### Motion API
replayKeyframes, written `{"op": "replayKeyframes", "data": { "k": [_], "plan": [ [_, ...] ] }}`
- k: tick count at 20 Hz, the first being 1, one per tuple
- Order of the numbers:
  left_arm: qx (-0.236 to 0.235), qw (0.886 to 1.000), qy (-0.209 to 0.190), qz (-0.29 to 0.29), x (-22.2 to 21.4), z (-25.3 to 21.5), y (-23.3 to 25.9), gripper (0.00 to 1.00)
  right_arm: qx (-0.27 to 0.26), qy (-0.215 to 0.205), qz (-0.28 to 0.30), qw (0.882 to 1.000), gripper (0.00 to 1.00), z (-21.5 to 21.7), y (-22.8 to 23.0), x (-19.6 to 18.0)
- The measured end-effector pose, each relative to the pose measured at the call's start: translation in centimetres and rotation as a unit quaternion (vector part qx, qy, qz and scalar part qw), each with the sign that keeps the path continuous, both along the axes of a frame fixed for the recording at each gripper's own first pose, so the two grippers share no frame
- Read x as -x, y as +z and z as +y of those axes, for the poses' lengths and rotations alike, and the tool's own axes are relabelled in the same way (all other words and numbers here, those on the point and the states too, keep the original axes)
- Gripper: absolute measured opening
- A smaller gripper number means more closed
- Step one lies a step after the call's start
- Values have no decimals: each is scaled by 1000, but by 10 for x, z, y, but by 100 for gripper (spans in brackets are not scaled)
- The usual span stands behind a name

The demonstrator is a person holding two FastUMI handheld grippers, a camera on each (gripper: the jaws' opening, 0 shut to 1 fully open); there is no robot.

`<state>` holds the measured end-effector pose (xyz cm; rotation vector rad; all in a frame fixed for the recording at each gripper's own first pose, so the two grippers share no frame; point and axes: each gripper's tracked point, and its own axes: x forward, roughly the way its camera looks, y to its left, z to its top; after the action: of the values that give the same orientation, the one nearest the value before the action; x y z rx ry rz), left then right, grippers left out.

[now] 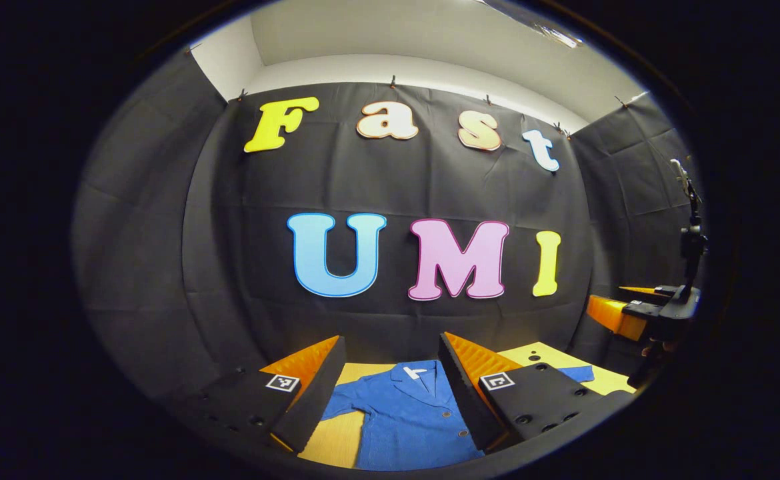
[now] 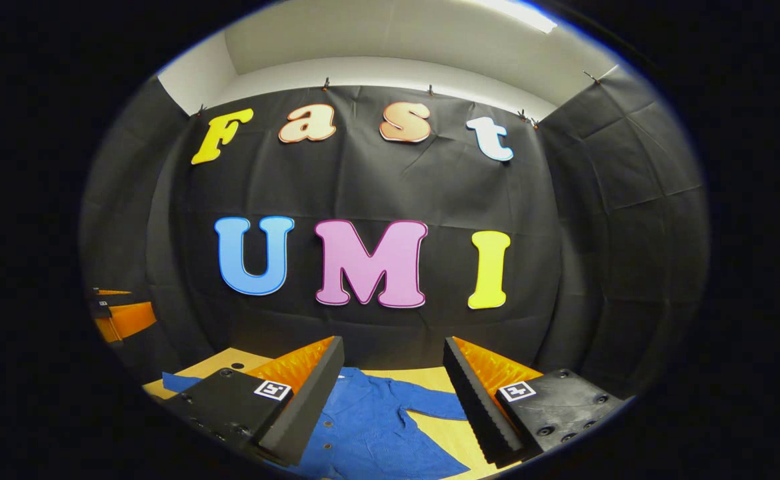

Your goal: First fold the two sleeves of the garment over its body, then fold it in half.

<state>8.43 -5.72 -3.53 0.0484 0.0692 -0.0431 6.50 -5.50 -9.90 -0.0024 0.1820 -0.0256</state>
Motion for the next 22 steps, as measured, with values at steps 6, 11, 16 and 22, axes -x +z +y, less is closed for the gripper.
{"op": "replayKeyframes", "data": {
  "k": [6,11,16,22],
  "plan": [
    [-7,1000,2,9,-8,-15,-6,81,16,-20,48,999,96,-36,-50,-30],
    [-12,1000,10,17,-15,-29,-11,81,18,-33,111,993,97,-75,-111,-50],
    [-11,999,23,37,-23,-46,-25,81,-3,-49,192,980,97,-116,-183,-71],
    [-22,997,41,58,-38,-76,-41,81,-8,-94,281,955,98,-190,-270,-87]
  ]
}}
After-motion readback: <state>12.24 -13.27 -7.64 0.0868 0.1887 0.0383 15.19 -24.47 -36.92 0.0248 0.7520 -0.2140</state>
